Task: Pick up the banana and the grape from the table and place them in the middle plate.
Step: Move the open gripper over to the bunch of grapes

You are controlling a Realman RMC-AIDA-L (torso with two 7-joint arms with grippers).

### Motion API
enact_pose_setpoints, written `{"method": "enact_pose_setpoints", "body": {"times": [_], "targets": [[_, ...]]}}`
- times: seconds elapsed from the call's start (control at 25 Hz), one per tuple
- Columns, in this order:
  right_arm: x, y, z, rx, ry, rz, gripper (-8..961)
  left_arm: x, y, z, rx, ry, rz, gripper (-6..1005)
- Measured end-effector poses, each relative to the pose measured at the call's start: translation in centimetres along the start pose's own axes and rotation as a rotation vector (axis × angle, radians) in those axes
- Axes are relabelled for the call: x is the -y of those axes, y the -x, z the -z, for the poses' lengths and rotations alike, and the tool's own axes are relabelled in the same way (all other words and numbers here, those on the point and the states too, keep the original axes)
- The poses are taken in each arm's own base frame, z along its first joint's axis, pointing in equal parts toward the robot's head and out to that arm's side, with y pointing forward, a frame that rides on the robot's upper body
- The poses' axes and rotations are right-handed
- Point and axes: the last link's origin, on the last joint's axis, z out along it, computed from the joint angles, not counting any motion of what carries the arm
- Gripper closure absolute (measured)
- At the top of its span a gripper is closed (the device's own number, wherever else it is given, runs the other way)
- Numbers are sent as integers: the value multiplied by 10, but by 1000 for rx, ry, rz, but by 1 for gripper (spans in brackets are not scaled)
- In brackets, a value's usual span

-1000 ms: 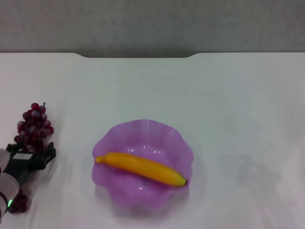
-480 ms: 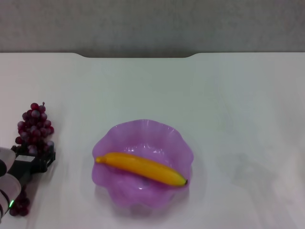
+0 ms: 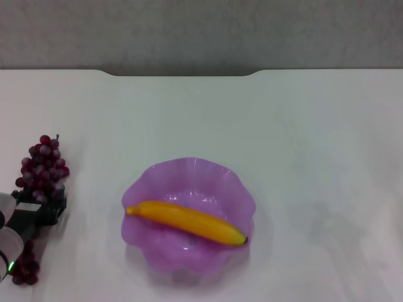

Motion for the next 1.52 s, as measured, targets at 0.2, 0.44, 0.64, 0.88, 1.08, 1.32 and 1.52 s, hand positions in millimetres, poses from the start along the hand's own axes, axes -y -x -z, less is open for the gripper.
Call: {"method": "enact_pose_setpoints", "body": {"times": [0.2, 0.44, 0.64, 0.88, 1.08, 1.32, 1.52], "targets": [[0, 0, 0, -1, 0, 0, 953, 0, -1, 0, -3, 0, 0, 353], [1, -1, 1, -4, -3, 0, 953, -1, -1, 0, -8, 8, -9, 403], [1, -1, 1, -6, -2, 0, 953, -3, -2, 0, -12, 11, -7, 446], [1, -1, 1, -9, -3, 1, 953, -2, -2, -1, -9, 5, 5, 485], [1, -1, 1, -9, -3, 1, 953, -2, -3, -1, -11, 4, 8, 508], [1, -1, 1, -9, -3, 2, 953, -2, -4, -1, -13, 5, 6, 571], [1, -1, 1, -9, -3, 2, 953, -2, -4, -1, -13, 5, 3, 619]]}}
